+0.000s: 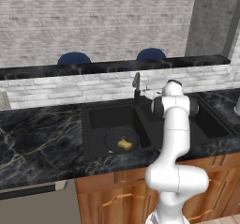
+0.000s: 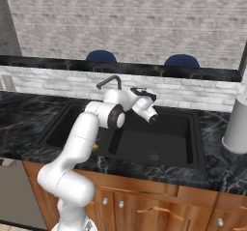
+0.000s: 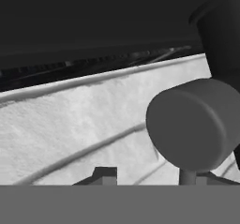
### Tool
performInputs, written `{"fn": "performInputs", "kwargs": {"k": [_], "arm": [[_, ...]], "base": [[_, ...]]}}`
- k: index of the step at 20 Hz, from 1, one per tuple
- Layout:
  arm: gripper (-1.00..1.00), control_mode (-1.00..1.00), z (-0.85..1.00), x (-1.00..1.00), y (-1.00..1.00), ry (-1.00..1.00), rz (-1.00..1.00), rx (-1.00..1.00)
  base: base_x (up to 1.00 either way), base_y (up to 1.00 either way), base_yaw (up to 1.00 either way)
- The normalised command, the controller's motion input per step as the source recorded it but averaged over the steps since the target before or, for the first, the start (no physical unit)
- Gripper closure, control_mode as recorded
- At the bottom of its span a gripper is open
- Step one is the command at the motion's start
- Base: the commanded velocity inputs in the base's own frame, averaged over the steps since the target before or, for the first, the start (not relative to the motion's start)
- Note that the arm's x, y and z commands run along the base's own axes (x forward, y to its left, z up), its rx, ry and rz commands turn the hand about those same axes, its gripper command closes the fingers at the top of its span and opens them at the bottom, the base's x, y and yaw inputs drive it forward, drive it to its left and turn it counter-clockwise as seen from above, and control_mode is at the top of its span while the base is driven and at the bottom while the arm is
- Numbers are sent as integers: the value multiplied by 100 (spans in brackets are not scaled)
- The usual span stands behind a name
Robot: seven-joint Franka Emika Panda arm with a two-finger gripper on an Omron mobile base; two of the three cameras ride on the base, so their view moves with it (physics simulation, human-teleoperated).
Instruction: Pick the pan and sponge and place them into the sink. Then turn on the water.
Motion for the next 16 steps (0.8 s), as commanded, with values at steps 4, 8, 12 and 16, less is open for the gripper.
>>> {"fn": "performInputs", "kwargs": {"k": [4,8,12,16], "arm": [[100,-100,0,26,-51,20,-8,6],[100,-100,0,12,-76,21,-10,10],[100,-100,0,3,-86,20,-10,13],[100,-100,0,0,-84,19,-10,11]], "base": [[0,0,0],[0,0,0],[0,0,0],[0,0,0]]}}
